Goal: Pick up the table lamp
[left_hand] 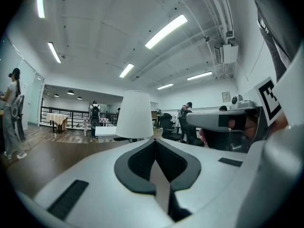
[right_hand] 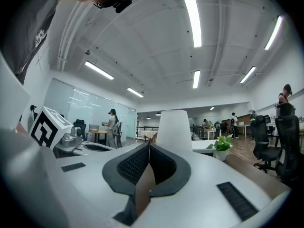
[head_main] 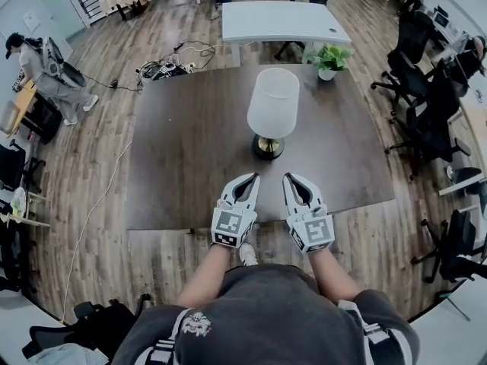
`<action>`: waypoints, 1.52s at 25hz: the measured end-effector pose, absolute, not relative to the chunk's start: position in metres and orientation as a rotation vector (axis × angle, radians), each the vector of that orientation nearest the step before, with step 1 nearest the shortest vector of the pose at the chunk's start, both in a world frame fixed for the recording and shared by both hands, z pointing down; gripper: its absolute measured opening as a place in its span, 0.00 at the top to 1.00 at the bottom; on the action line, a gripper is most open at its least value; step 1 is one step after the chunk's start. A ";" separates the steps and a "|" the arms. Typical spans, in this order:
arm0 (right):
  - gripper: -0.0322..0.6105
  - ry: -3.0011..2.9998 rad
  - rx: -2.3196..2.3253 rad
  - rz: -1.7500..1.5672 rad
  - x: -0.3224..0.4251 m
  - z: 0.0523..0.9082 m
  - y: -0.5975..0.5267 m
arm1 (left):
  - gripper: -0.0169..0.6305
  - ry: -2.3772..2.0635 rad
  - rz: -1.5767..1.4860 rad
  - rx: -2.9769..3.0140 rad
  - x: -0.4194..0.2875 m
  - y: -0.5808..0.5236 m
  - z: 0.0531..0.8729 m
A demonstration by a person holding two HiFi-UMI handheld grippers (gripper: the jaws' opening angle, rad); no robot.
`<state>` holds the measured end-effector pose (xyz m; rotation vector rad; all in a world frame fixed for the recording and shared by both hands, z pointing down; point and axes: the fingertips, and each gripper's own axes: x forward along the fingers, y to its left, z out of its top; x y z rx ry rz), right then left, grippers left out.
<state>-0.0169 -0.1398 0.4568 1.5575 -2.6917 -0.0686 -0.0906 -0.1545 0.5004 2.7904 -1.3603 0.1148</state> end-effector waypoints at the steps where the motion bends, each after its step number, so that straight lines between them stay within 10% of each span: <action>1: 0.91 -2.685 1.566 -0.069 -0.017 0.457 -0.142 | 0.96 -1.350 0.114 2.800 -0.091 -0.158 0.500; 38: 0.91 -2.733 1.450 0.076 0.036 0.510 -0.240 | 0.96 -1.488 0.289 2.717 -0.050 -0.248 0.553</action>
